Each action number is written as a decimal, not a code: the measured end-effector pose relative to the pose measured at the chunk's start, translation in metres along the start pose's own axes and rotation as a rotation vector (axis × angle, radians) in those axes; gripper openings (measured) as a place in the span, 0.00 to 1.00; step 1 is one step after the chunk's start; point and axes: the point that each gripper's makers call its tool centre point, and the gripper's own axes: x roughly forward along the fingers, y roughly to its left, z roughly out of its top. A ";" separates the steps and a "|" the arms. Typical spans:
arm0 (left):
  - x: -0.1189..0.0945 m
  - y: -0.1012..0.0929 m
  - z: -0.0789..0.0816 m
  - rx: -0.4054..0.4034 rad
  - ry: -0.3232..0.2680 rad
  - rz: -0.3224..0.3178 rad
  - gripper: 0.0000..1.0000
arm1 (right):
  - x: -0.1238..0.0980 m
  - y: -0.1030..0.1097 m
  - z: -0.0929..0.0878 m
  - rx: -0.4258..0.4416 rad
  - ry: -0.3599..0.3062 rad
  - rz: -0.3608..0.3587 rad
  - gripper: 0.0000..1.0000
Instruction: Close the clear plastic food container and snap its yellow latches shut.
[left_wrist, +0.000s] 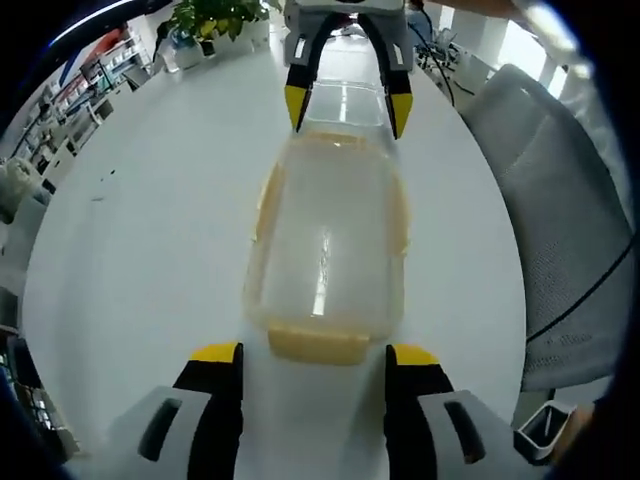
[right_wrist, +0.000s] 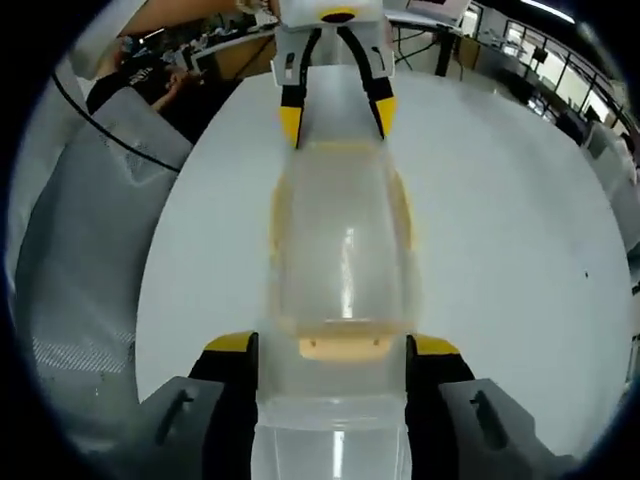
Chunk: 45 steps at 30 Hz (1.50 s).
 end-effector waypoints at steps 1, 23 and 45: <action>0.000 0.000 0.001 0.001 -0.005 -0.003 0.52 | 0.001 0.000 -0.001 0.000 0.000 0.003 0.55; 0.009 -0.009 0.000 0.045 0.010 -0.059 0.35 | 0.013 -0.004 -0.002 -0.044 0.086 -0.009 0.37; 0.010 -0.008 0.001 0.045 0.048 -0.059 0.34 | 0.014 -0.008 -0.004 -0.038 0.121 -0.020 0.36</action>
